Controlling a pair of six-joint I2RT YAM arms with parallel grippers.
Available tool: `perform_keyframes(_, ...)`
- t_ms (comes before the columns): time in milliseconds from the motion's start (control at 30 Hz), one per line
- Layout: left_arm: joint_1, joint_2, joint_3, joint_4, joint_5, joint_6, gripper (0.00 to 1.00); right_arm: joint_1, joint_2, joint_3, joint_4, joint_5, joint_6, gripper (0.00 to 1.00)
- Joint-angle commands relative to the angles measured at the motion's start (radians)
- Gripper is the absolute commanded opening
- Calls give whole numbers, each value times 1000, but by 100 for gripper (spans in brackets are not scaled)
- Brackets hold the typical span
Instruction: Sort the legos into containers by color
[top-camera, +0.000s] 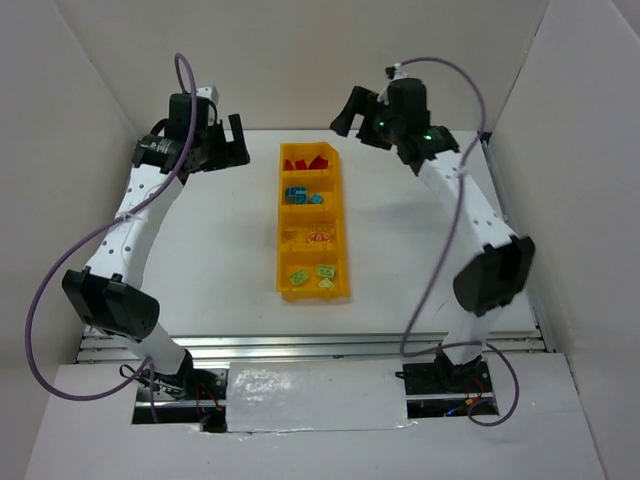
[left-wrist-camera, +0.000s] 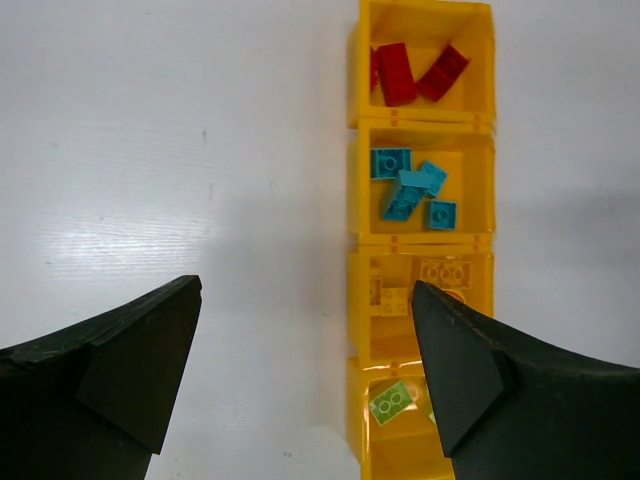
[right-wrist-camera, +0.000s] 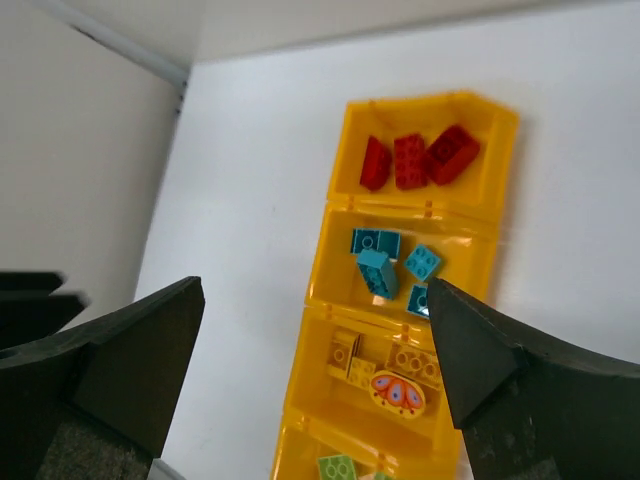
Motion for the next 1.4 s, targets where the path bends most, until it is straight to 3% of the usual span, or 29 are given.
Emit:
perform_keyframes(0, 11, 13, 55, -44, -113, 11, 99, -2, -240, -43, -143, 191, -177, 100)
perform_keyframes(300, 26, -49, 56, -62, -306, 28, 100, -48, -640, -186, -389, 391, -156, 100)
perform_keyframes(567, 26, -189, -30, -56, -435, 60, 100, -60, -840, -372, -469, 509, -93, 100)
perform_keyframes(767, 26, -303, -99, -130, -655, -4, 100, -60, -1007, -438, -547, 676, -13, 100)
perform_keyframes(933, 26, -418, -208, -134, -707, -37, 100, -56, -1072, -467, -579, 754, 4, 100)
perform_keyframes(1133, 26, -415, -179, -189, -765, -93, 99, -25, -1067, -442, -574, 848, 10, 100)
perform_keyframes(1367, 21, -410, -163, -176, -779, -104, 100, -16, -1102, -438, -522, 843, -38, 100)
